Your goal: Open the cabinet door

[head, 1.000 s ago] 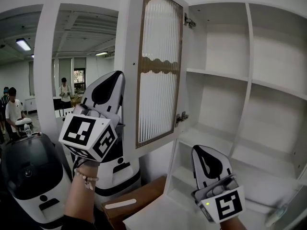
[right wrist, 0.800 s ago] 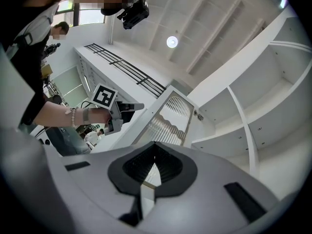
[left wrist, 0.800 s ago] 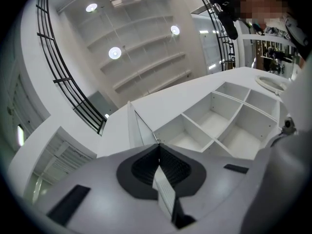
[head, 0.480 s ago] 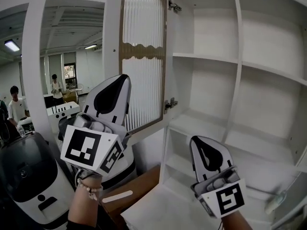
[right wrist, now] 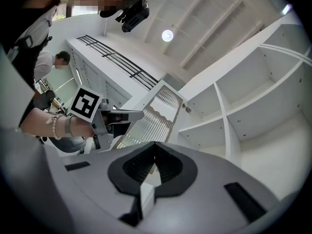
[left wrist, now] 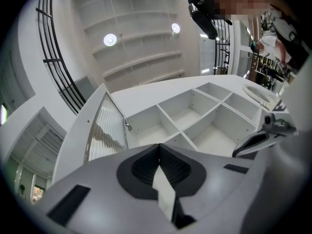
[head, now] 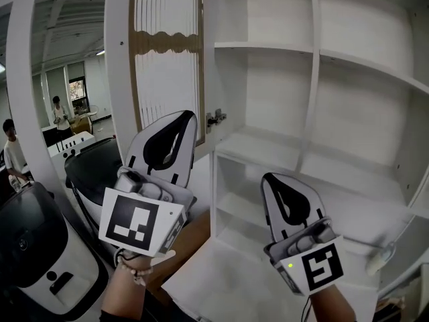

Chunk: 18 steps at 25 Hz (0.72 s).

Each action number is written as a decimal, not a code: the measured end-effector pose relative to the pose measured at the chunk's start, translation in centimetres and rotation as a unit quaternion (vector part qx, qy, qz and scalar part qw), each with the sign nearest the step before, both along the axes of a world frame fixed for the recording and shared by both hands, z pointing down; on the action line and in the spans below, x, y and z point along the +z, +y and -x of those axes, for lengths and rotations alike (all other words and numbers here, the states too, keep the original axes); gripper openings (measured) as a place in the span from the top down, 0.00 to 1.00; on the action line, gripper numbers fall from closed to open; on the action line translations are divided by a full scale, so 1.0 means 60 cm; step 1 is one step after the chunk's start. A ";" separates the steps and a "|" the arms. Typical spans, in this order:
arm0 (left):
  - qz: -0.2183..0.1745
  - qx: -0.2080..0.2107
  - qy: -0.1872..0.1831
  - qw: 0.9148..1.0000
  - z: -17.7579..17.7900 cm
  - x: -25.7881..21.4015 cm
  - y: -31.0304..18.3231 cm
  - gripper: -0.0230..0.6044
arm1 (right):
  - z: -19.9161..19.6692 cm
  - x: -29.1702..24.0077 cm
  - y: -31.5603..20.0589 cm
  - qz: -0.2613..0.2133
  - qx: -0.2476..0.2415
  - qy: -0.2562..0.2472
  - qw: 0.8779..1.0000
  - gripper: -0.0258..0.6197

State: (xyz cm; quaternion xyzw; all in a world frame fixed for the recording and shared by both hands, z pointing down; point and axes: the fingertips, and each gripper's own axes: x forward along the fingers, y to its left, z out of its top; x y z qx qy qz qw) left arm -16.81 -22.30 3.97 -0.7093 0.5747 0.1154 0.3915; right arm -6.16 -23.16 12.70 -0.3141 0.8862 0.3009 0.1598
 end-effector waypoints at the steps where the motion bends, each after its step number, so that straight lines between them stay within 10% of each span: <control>1: 0.006 0.006 0.001 1.000 -0.007 0.012 -0.004 0.96 | -0.003 0.003 0.001 0.003 -0.002 -0.002 1.000 0.96; 18: 0.105 0.038 -0.041 0.993 -0.134 0.203 -0.024 0.96 | -0.060 0.114 -0.025 0.077 0.050 0.002 0.996 0.96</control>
